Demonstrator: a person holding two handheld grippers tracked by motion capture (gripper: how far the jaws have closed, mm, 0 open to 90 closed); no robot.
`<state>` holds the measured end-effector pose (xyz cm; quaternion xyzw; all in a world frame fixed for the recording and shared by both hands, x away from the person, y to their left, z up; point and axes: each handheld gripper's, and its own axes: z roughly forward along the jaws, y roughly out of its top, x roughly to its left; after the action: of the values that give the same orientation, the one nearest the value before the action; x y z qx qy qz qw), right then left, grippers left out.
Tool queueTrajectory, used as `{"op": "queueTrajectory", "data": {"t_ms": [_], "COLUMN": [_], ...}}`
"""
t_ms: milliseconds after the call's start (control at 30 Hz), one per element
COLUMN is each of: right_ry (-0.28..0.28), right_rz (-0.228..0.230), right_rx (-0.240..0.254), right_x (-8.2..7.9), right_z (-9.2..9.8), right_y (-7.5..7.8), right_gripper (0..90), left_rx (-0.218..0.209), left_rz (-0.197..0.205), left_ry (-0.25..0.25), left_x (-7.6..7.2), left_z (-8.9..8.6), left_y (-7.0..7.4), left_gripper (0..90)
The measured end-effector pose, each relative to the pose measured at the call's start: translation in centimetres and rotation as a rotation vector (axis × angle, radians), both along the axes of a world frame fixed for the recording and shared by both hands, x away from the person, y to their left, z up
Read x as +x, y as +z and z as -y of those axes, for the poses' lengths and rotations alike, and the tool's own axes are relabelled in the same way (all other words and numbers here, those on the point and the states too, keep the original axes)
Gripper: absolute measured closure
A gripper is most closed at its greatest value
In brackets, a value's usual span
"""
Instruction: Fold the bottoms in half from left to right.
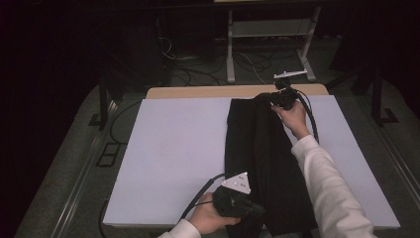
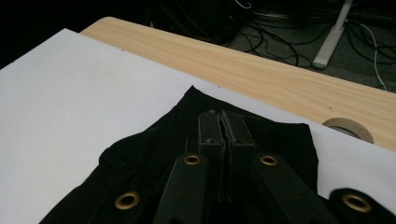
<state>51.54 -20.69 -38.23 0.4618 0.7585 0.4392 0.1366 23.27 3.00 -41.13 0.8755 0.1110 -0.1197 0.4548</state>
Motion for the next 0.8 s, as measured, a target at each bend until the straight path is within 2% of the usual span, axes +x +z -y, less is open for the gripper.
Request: {"op": "queueTrajectory", "data": {"t_ms": [233,367,700,800], "right_ry": [0.009,0.007,0.019,0.043], "right_rz": [-0.024,-0.022,-0.026,-0.019], "right_rx": [-0.016,-0.018,-0.061,-0.064], "right_x": [0.6,0.8,1.0,1.0], "right_z": [0.9,1.4,1.9,2.1], "right_y": [-1.1,-1.4,-1.6,-1.7], "right_gripper": [86.5,86.4,86.4,86.4], "left_rx": [-0.004,0.007,-0.005,0.021], "left_rz": [-0.007,-0.037,-0.035,-0.046], "left_ry": [-0.015,-0.002,-0.018,-0.011], "left_x": [0.2,0.6,0.6,0.8], "left_z": [2.0,2.9,5.1,5.9], "left_y": [-0.2,-0.1,0.5,0.4], "left_gripper": [88.4,88.4,88.4,88.4]}}
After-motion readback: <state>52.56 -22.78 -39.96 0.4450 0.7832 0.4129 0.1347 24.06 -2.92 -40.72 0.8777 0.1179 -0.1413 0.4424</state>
